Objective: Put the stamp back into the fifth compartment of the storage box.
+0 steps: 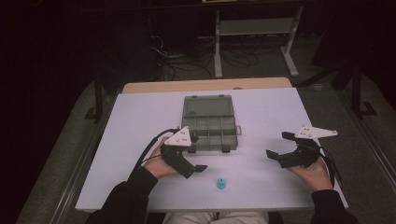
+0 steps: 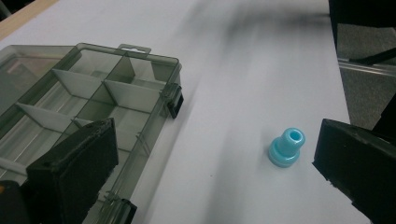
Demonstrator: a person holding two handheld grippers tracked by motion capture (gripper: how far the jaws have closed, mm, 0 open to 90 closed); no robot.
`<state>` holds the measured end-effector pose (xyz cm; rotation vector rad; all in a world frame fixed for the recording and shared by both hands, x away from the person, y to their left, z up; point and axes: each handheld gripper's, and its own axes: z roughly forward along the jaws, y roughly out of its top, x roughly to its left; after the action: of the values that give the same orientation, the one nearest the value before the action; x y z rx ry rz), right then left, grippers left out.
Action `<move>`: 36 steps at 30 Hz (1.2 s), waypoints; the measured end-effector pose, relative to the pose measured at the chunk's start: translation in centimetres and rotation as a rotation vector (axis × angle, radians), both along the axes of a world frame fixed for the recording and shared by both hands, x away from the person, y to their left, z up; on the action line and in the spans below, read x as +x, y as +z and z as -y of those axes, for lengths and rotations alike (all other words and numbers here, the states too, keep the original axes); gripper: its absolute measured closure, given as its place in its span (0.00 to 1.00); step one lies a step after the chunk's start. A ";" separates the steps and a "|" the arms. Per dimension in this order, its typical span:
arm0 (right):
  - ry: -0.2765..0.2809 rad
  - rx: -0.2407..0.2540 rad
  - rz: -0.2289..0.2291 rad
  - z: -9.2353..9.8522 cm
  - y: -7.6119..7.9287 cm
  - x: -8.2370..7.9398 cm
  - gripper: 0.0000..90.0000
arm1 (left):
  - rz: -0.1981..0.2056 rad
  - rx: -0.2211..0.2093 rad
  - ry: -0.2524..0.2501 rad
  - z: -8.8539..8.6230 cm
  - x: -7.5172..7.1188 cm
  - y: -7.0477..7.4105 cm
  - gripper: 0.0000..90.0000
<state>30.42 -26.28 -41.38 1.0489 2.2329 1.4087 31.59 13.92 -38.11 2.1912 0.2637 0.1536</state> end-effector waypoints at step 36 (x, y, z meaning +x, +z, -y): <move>0.005 0.005 -0.007 0.0 -0.1 0.0 0.00 | -0.022 0.096 -0.095 3.5 -0.9 -3.2 0.00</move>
<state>30.44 -26.33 -41.47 1.0523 2.2395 1.4149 30.67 10.39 -41.31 2.2972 0.1670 0.0910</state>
